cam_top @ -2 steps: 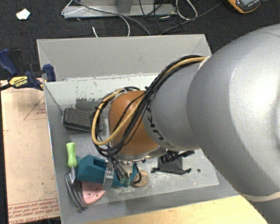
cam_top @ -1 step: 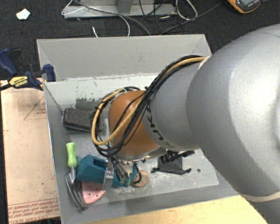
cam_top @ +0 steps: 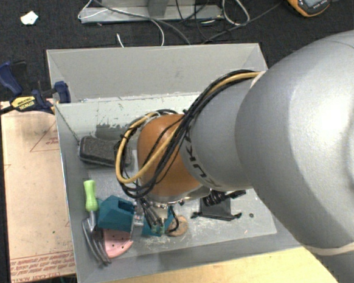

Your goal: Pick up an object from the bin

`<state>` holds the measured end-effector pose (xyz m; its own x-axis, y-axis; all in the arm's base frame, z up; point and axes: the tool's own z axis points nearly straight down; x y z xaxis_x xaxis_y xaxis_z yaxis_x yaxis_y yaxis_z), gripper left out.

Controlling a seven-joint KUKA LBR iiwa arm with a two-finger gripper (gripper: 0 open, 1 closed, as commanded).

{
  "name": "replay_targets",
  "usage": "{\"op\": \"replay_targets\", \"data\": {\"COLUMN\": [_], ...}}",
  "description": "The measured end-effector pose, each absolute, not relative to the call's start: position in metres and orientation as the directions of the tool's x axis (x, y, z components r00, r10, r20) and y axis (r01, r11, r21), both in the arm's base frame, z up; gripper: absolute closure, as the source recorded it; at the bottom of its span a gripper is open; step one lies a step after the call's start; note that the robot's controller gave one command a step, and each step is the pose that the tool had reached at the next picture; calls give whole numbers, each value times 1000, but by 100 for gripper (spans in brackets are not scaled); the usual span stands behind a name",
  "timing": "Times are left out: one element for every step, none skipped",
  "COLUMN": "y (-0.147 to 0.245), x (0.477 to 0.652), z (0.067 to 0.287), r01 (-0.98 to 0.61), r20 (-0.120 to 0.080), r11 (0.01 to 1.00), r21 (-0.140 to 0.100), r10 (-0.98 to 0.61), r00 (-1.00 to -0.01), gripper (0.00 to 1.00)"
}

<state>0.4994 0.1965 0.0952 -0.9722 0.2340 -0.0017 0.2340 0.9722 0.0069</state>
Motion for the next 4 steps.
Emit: {"op": "replay_targets", "data": {"y": [196, 196, 196, 196], "x": [499, 499, 499, 499], "z": [95, 95, 95, 95], "r01": [234, 234, 234, 234], "r20": [-2, -2, -2, -1], "r11": [972, 972, 972, 972], "r21": [7, 7, 7, 7], "r10": [234, 234, 234, 234], "r00": [-972, -972, -972, -972], "gripper": [100, 100, 100, 100]}}
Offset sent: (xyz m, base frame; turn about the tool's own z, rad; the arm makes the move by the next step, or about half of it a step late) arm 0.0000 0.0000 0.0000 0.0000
